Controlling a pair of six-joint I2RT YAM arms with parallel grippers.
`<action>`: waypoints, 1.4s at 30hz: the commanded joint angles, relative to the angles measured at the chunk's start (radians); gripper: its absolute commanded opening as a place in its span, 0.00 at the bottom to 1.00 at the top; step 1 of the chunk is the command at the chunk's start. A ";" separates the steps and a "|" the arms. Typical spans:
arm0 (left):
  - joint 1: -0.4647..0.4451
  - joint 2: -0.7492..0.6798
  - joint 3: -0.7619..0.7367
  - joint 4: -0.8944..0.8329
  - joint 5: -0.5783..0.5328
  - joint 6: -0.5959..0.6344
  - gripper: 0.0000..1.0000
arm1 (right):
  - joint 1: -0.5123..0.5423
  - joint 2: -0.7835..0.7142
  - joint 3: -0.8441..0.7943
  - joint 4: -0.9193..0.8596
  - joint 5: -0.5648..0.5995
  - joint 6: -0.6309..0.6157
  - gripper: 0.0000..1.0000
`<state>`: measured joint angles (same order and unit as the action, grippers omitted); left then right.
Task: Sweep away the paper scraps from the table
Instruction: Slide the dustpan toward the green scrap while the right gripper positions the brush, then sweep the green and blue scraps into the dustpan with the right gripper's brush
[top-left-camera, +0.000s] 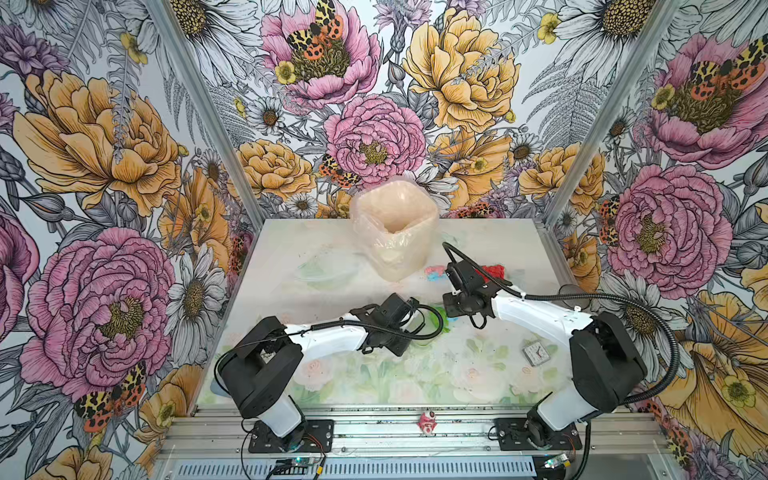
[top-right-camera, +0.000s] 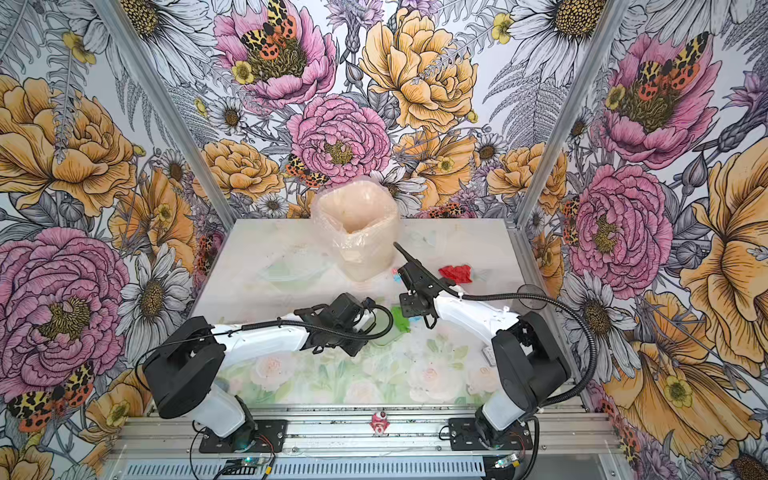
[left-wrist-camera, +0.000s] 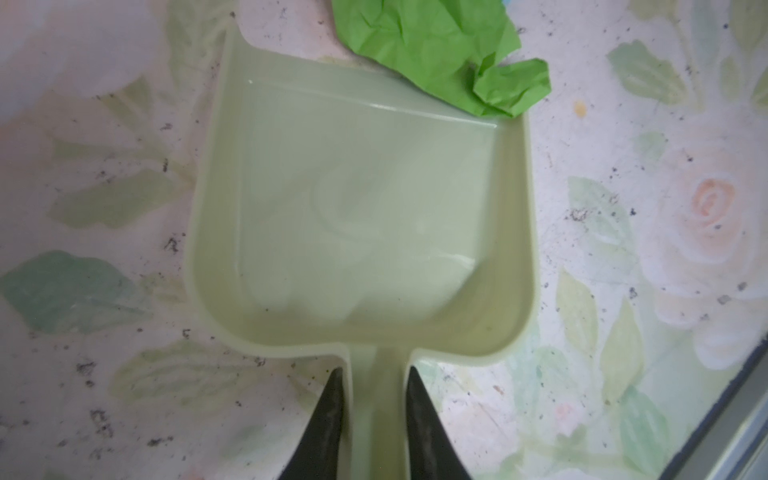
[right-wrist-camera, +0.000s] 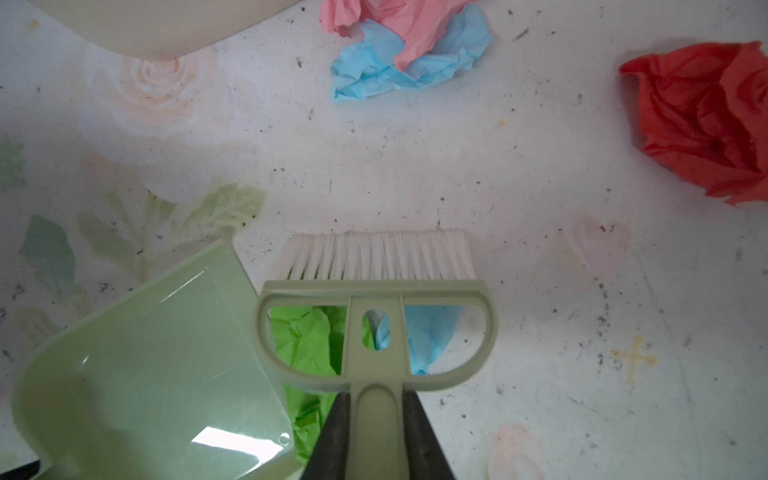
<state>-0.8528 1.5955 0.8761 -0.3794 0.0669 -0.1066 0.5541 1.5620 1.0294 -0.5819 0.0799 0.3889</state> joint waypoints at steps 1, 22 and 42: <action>0.006 0.005 -0.011 0.042 0.032 -0.011 0.00 | 0.015 -0.049 -0.015 0.013 -0.079 -0.031 0.00; -0.023 0.073 0.046 0.042 0.085 0.025 0.00 | -0.123 -0.220 -0.031 -0.194 0.185 0.050 0.00; -0.024 0.085 0.027 0.104 0.116 0.003 0.00 | 0.028 -0.077 -0.022 -0.195 0.057 0.002 0.00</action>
<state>-0.8795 1.6836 0.9180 -0.3157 0.1505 -0.0990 0.5705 1.4948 1.0176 -0.7731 0.1715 0.4129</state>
